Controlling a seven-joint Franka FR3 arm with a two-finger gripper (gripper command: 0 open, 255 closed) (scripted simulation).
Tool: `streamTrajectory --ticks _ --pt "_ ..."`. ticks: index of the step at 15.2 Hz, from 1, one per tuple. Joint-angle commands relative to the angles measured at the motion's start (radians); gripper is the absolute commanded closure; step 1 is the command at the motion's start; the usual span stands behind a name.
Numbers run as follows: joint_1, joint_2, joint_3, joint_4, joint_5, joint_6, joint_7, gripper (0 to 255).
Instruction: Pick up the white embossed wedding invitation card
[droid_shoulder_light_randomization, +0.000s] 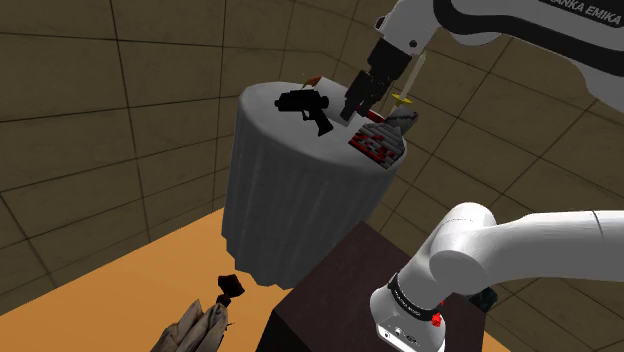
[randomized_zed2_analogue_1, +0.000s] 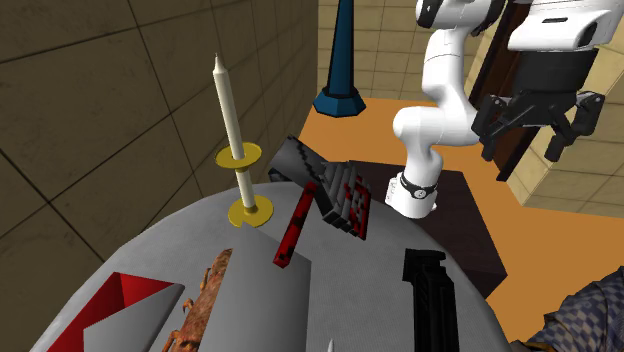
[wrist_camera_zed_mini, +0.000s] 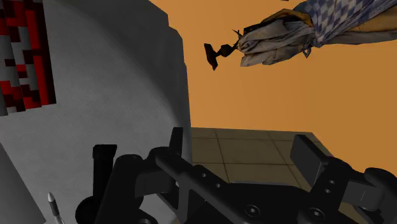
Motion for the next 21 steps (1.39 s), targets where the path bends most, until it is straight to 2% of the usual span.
streamTrajectory --ticks 1,8,13,17,21 --pt "0.0 0.0 0.0 0.0 0.0 0.0 0.0 0" --pt "-0.04 -0.039 -0.193 -0.115 0.044 0.303 -0.142 0" --pt "-0.028 -0.026 -0.354 -0.167 0.118 0.516 -0.273 0" --pt "0.028 -0.001 -0.508 -0.184 0.21 0.676 -0.405 0" --pt "0.143 0.016 -0.695 -0.175 0.328 0.818 -0.562 0"
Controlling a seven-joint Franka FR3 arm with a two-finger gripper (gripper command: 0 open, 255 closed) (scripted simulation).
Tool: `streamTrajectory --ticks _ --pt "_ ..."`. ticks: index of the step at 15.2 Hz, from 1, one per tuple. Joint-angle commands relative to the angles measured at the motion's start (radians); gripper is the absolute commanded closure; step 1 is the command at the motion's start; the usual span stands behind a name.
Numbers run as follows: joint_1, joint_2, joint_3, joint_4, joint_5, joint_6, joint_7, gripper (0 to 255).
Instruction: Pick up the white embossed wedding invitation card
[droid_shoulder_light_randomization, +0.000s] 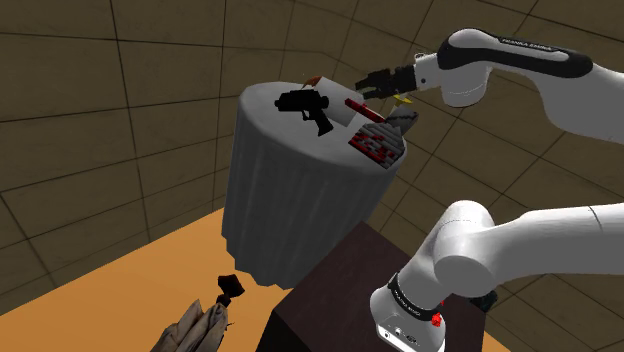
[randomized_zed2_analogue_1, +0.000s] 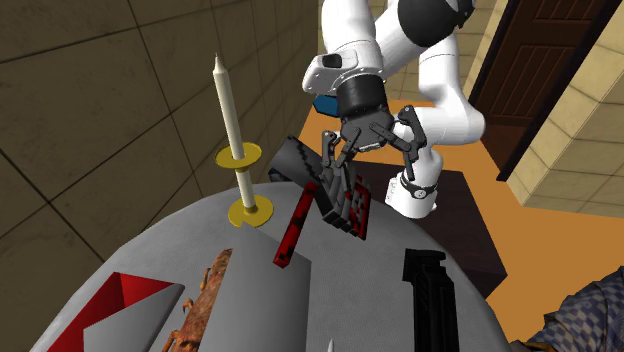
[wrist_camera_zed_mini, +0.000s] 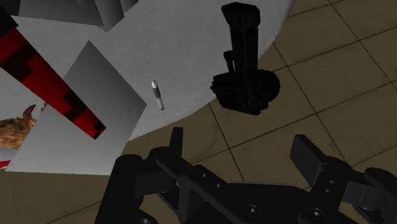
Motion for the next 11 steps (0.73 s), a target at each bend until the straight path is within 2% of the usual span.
streamTrajectory --ticks 1,6,11 --pt "0.074 0.007 -0.103 0.015 0.066 0.071 -0.086 0" --pt "0.306 -0.051 -0.38 0.071 0.21 0.213 -0.3 0" --pt "0.531 -0.222 -0.611 0.16 0.291 0.325 -0.49 0"
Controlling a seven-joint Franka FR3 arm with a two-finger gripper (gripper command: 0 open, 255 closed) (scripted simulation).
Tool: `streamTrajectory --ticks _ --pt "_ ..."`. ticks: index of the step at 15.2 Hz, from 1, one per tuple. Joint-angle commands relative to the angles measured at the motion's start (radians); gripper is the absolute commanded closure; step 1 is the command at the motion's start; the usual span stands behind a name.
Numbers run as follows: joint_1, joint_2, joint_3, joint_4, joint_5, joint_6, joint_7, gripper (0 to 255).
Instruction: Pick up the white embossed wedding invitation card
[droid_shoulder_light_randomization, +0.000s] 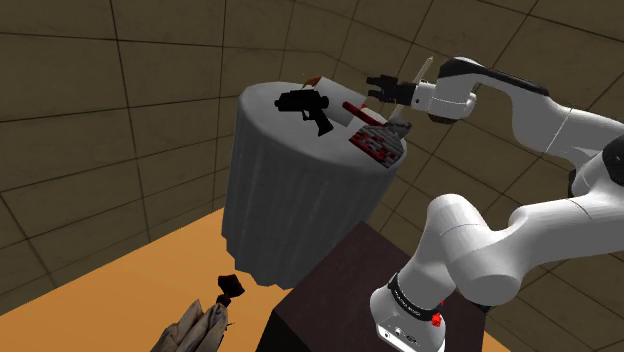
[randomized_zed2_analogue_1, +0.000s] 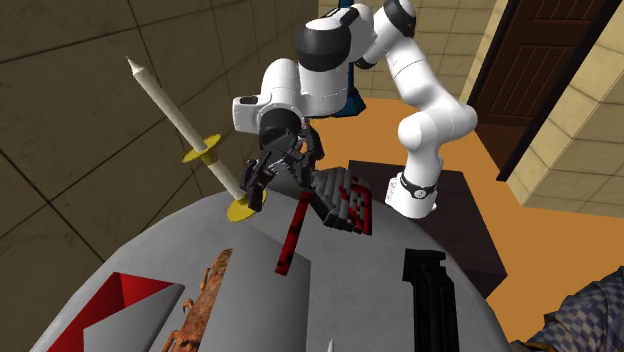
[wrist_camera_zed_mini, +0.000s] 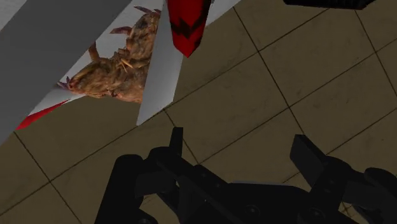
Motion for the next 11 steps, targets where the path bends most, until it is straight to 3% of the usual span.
streamTrajectory --ticks 1,4,11 --pt "0.076 -0.084 -0.076 0.043 0.022 0.035 -0.07 0" --pt "0.16 -0.208 -0.146 0.104 0.035 0.071 -0.154 0" --pt "0.178 -0.272 -0.203 0.079 0.009 0.098 -0.212 0"
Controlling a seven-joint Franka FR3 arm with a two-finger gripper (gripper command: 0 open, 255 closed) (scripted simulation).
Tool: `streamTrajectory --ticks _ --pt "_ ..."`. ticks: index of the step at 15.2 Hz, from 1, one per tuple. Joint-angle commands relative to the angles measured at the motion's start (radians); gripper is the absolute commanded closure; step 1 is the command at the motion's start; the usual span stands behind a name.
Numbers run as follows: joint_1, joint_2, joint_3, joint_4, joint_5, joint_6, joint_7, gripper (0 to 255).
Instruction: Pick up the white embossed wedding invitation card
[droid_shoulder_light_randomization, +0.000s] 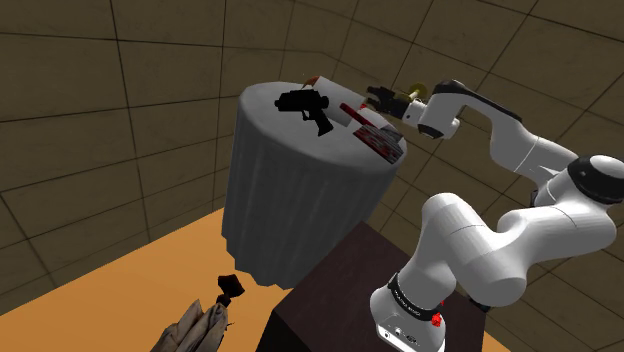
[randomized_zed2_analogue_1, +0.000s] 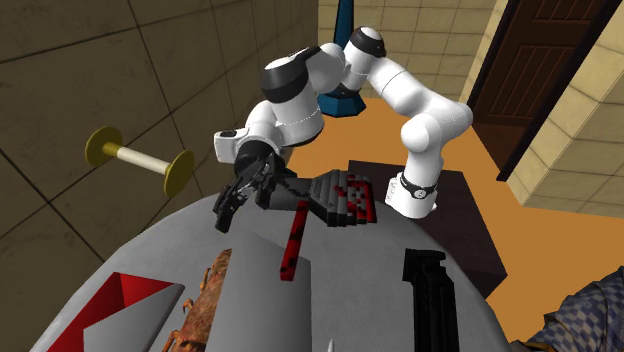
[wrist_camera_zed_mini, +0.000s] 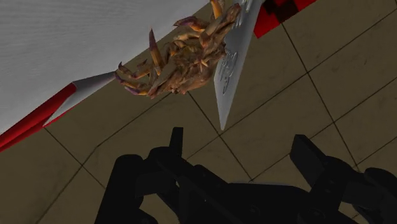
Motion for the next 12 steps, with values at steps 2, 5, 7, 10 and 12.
streamTrajectory --ticks 2,5,7,10,12 --pt "0.001 -0.013 -0.014 -0.006 -0.003 0.004 -0.015 0" --pt "0.001 -0.014 -0.015 -0.007 -0.003 0.003 -0.016 255" --pt "0.001 -0.014 -0.015 -0.007 -0.003 0.003 -0.016 255" --pt "0.001 -0.014 -0.014 -0.007 -0.003 0.003 -0.016 255" --pt "0.001 -0.013 -0.014 -0.006 -0.003 0.003 -0.015 255"
